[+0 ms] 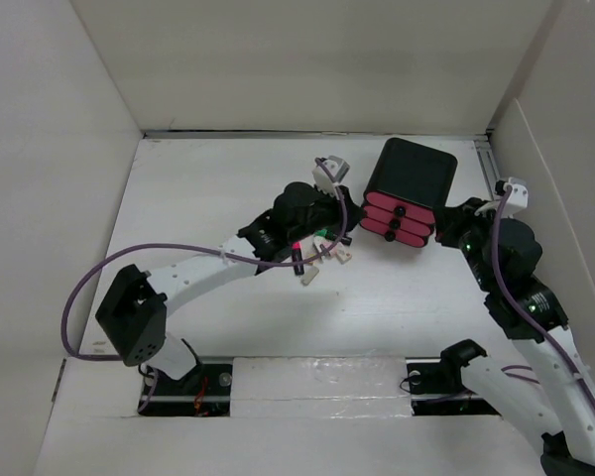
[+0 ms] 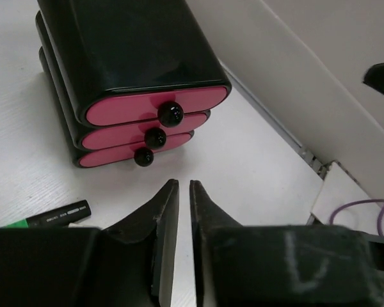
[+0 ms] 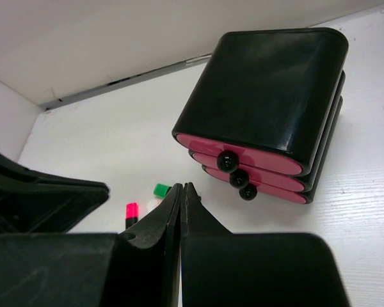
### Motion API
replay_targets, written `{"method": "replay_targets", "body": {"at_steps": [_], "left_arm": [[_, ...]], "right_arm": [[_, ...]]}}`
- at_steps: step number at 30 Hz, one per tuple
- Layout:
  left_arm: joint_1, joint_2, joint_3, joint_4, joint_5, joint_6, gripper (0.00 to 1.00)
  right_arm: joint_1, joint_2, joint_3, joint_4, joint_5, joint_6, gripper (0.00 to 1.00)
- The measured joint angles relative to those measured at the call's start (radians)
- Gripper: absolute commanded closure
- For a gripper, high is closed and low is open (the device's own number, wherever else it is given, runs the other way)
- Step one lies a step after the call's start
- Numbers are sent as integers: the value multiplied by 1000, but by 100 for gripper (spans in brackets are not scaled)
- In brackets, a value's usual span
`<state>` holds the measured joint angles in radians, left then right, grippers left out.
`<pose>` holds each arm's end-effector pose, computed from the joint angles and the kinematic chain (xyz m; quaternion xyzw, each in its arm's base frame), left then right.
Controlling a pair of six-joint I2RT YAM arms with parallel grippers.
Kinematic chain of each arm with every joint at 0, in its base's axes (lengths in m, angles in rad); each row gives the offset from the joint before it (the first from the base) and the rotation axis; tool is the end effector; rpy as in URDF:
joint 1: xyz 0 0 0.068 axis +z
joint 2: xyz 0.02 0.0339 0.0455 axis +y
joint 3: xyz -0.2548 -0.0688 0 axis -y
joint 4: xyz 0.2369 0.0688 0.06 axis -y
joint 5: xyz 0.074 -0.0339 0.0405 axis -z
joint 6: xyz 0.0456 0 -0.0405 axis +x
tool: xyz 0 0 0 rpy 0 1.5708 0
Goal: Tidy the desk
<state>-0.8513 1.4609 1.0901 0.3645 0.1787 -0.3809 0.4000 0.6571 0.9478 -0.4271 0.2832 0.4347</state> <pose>0.2268 -0.2712 0.3361 0.2258 0.6724 -0.4573 0.5364 0.1382 0.0446 0.3785 0.1057 0.7444 0.1665 0.6380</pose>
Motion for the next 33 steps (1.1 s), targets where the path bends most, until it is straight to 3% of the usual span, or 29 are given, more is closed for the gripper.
{"method": "replay_targets", "body": {"at_steps": [2,3,7,10,14,18,33], "left_arm": [[-40,50,53,-31,-65,24,79],[-58,79,80,-47,-92,36,67],[-119,224,216,-106,-197,74,64],[-129,312,269,-149,-225,88,64],[-129,412,340,-210,-254,103,64],[-131,488,434,-253,-286,114,55],[-137,644,671,-341,-318,138,52]], "right_arm": [[0,-14,-8,0,3,2,100],[0,-22,-14,0,6,4,97],[0,-46,-47,0,16,19,73],[0,-58,-63,-1,16,21,61],[0,-70,-66,2,8,22,57],[0,-57,-66,15,-20,22,49],[0,-31,-81,40,-85,18,43]]}}
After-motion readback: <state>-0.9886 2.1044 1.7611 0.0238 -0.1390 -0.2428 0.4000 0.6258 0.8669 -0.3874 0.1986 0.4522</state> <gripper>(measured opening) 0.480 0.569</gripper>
